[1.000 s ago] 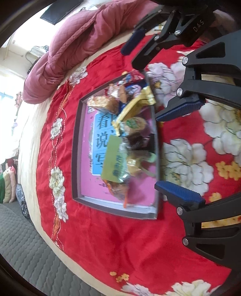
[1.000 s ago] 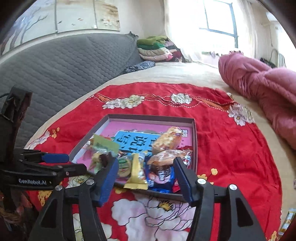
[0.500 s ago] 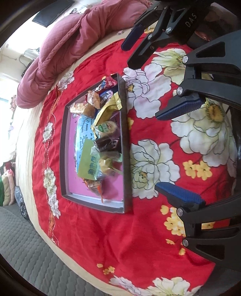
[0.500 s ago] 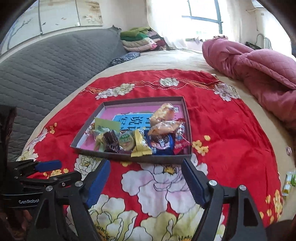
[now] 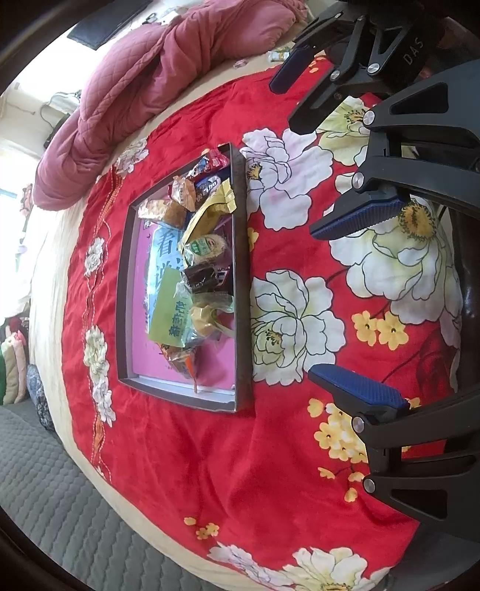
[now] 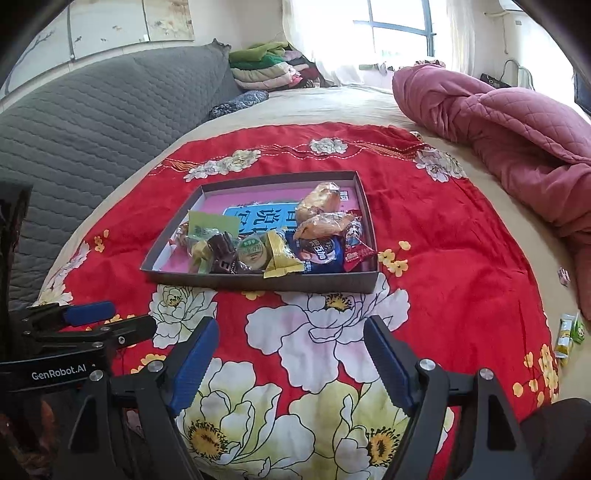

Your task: Organize snacks

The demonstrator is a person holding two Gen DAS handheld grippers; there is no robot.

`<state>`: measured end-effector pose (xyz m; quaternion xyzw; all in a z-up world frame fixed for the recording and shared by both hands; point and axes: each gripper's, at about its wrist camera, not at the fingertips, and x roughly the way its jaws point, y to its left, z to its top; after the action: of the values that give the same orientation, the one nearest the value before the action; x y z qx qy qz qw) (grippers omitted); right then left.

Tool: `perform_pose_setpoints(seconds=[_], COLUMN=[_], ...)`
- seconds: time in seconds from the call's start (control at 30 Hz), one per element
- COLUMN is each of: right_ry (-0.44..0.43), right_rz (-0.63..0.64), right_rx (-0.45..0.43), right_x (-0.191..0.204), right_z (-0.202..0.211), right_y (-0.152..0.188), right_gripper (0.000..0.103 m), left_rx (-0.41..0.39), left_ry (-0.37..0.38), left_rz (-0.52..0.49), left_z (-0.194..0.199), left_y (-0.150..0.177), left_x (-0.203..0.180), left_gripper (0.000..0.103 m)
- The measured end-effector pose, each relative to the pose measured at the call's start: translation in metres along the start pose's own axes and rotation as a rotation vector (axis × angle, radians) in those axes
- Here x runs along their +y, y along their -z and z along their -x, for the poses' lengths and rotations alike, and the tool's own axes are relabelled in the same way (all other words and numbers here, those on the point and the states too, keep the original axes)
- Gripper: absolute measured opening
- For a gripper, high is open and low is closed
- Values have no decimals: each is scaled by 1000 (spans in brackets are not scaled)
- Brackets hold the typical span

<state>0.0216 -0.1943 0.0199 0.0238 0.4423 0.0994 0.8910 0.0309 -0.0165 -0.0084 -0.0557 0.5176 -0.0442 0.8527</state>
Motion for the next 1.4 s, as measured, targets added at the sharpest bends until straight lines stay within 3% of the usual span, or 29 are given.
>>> perform_pose_setpoints(seconds=[1.4], right_ry=[24], right_rz=[-15], right_rx=[15], right_x=[-3], right_z=[0], right_y=[3], right_gripper=[80], left_rx=[2], left_ry=[-35], left_rz=[8], left_z=[0], left_y=[-1], left_x=[2], left_gripper=[71])
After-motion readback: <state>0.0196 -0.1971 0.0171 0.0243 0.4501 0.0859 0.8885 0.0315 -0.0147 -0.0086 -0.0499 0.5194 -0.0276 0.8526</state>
